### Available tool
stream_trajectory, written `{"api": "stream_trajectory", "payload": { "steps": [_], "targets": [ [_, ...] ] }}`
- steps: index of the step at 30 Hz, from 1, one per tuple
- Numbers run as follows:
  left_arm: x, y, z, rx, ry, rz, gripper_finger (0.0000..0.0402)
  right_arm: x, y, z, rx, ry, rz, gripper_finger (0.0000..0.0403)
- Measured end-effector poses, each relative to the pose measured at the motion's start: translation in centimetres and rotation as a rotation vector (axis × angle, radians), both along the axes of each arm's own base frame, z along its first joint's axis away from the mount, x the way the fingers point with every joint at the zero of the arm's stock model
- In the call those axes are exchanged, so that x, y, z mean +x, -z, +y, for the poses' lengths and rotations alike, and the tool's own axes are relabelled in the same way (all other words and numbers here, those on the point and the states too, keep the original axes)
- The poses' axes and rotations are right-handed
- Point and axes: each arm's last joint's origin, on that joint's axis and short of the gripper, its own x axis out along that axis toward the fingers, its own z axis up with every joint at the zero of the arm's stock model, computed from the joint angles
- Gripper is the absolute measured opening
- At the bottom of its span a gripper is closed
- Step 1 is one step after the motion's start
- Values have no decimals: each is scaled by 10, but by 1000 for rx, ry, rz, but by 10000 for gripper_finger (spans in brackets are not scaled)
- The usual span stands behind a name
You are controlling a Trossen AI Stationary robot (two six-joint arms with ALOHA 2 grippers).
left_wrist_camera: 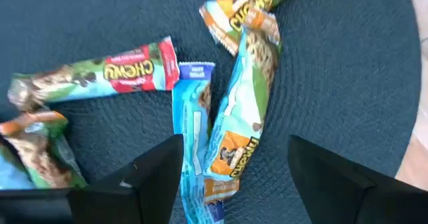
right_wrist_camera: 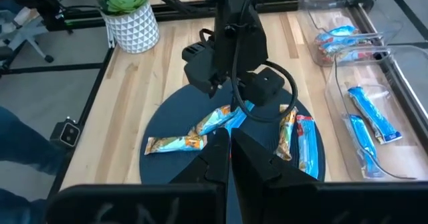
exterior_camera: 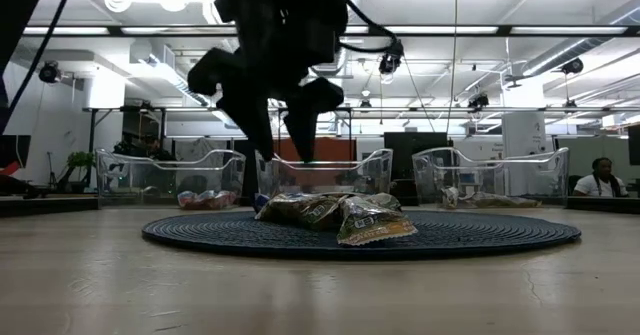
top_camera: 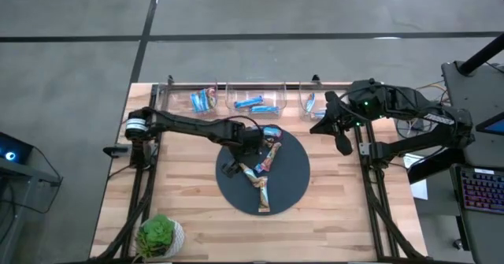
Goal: Pick and place Granola Bars by type
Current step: Put the yellow granola bar into the right transparent bin
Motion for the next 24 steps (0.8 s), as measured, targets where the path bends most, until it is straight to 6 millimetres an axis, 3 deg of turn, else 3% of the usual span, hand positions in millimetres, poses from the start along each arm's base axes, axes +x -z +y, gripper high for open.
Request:
{"api": "stream_trajectory", "payload": {
  "steps": [9,24],
  "targets": [
    [-3,21,0,33,30,53,247,3,11,0,6,2,37,8],
    [-4,29,-2,31,25,61,247,3,12,0,6,4,41,9]
  ]
}}
